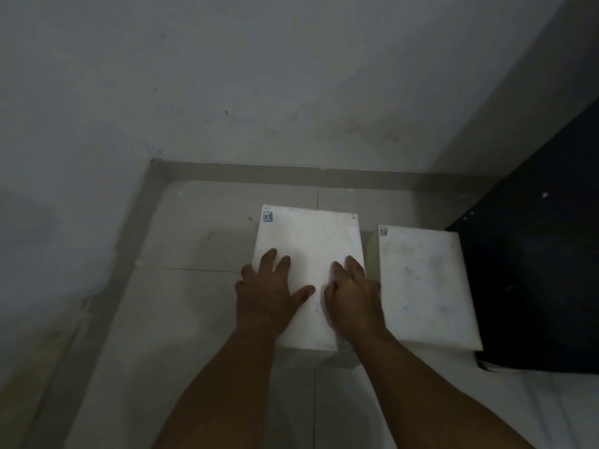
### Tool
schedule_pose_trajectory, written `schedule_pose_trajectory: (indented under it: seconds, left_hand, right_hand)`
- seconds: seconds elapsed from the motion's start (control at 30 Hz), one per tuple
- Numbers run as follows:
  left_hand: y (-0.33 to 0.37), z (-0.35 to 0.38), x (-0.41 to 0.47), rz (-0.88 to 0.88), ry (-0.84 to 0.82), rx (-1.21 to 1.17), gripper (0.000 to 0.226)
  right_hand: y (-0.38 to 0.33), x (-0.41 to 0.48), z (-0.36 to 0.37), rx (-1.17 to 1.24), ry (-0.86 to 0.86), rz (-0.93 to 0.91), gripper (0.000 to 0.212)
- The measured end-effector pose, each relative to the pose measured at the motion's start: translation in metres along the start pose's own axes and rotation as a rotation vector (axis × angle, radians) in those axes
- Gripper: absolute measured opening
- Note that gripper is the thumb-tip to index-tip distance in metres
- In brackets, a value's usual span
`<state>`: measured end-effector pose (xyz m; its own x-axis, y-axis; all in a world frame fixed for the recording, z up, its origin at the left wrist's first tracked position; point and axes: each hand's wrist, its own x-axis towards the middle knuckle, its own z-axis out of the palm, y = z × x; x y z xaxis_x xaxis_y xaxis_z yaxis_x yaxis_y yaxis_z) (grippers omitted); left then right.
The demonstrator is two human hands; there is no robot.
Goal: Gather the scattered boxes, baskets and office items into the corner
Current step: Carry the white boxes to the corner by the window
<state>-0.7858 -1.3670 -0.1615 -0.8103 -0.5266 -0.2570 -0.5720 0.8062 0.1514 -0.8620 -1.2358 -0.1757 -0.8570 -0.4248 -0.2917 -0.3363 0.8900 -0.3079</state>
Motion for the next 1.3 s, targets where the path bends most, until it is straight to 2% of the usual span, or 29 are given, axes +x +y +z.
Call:
schedule_pose_trajectory:
  seconds: [0.23, 0.33, 0.47, 0.67, 0.8, 0.93, 1.0, 1.1, 1.2, 1.3]
  left_hand:
    - [0.006, 0.081, 0.033, 0.076, -0.122, -0.094, 0.077]
    - [0.009, 0.102, 0.041, 0.108, -0.127, -0.112, 0.074]
    - [0.010, 0.125, 0.043, 0.101, -0.234, -0.162, 0.070]
    - [0.013, 0.128, 0.044, 0.099, -0.360, -0.155, 0.070]
    - [0.015, 0.116, 0.049, 0.090, -0.462, -0.114, 0.074]
    - [0.017, 0.108, 0.051, 0.096, -0.552, -0.039, 0.076]
    - [0.019, 0.097, 0.048, 0.135, -0.538, 0.039, 0.073]
    - [0.029, 0.060, 0.030, 0.234, -0.396, 0.140, 0.068]
    - [0.048, -0.005, 0.002, 0.329, -0.231, 0.168, 0.061]
    - [0.076, -0.110, -0.026, 0.414, -0.100, 0.146, 0.053]
  right_hand:
    - [0.044, 0.030, 0.052, -0.011, -0.070, 0.058, 0.049]
    - [0.059, 0.040, 0.065, 0.010, -0.098, 0.058, 0.045]
    - [0.075, 0.046, 0.079, 0.046, -0.194, 0.082, 0.046]
    - [0.081, 0.049, 0.079, 0.045, -0.288, 0.080, 0.050]
    - [0.077, 0.052, 0.071, -0.012, -0.417, 0.086, 0.059]
    - [0.070, 0.051, 0.063, -0.096, -0.471, 0.083, 0.059]
    - [0.067, 0.042, 0.053, -0.126, -0.461, 0.063, 0.057]
    - [0.058, 0.015, 0.019, -0.173, -0.386, 0.017, 0.055]
    - [0.041, -0.021, -0.038, -0.205, -0.287, -0.040, 0.052]
    - [0.015, -0.059, -0.134, -0.165, -0.148, -0.076, 0.045]
